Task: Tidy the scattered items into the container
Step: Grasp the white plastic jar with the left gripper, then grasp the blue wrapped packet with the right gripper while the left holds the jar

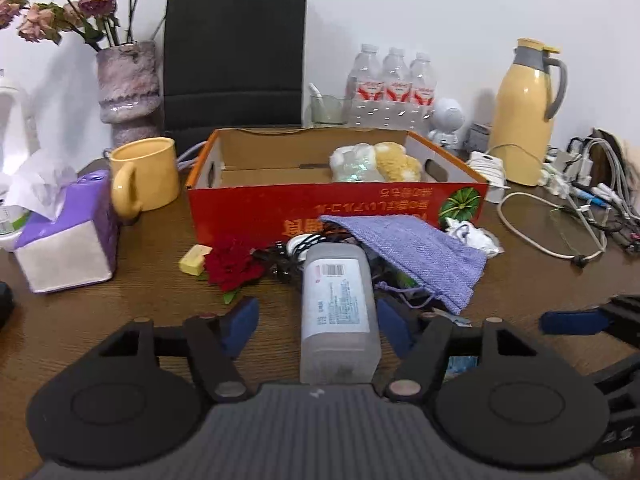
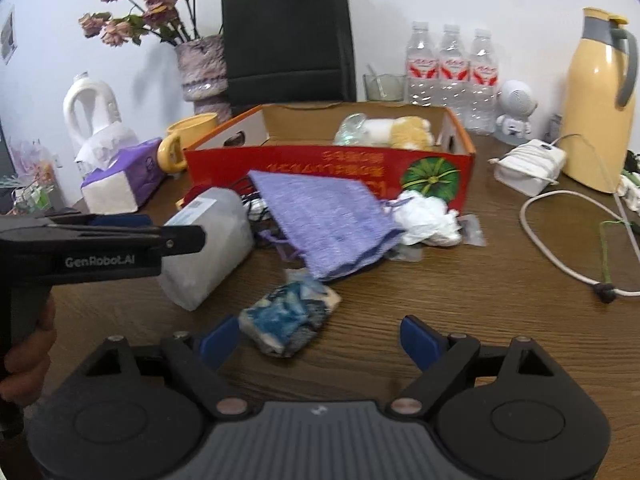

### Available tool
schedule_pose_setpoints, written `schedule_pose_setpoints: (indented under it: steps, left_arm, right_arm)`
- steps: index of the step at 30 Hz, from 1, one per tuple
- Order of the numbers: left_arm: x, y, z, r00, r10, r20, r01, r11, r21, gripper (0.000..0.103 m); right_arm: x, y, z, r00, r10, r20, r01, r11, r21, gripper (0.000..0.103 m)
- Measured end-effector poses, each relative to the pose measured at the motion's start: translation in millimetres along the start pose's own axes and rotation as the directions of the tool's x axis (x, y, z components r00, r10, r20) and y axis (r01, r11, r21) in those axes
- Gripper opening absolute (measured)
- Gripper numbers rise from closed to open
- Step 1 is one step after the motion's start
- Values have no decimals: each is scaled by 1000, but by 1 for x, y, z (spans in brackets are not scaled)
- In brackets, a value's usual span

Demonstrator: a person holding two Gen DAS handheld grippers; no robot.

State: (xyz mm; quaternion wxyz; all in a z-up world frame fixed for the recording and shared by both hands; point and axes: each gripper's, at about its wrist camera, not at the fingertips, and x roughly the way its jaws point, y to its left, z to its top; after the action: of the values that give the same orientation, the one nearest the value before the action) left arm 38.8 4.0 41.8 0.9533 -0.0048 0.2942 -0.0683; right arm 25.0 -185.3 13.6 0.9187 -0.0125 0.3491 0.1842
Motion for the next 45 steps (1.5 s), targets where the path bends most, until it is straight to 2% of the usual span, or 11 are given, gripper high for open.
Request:
schedule_pose_setpoints:
  steps: [4,6,9,12,16,18,23,27,37,41,45]
  left_arm:
    - [7,0,2,998,-55,-23,55,998,4,62]
    - [12,0,1,996,-85,-35,85,996,11,54]
    - [17,-2,2,995,-90,-50,91,996,13,43]
    - [17,0,2,994,-102,-49,102,995,4,42]
    - [10,4,-1,992,-122,-30,122,993,-8,42]
    - [4,7,-2,992,-125,-8,125,992,-2,42]
    - [-1,13,-4,996,-93,-10,93,995,-23,42]
    - [-10,19,-4,996,-94,7,94,994,-56,42]
    - [-22,12,-4,993,-115,34,116,993,-22,42]
    - [-24,11,-6,993,-115,40,116,993,-16,42]
    - [-25,14,-9,995,-95,33,95,995,-10,42]
  right_arm:
    - [9,10,-1,1000,-2,-11,2,1000,-10,86]
    - [11,12,-1,1000,-14,-12,13,1000,-11,84]
    - [10,17,-1,1000,-25,12,26,999,-33,81]
    - [15,21,2,1000,-26,17,27,999,-41,77]
    - [22,29,5,1000,-27,9,27,999,-43,59]
    - [25,33,7,999,-39,4,39,997,-71,55]
    - [27,31,10,999,-54,9,54,996,-68,41]
    - [30,32,10,999,-55,-5,54,995,-88,36]
    - [22,30,-1,1000,-20,-17,19,997,-71,29]
    - [16,29,-2,1000,1,-16,-2,998,-69,13]
    - [13,27,-1,1000,7,-16,-8,998,-66,10]
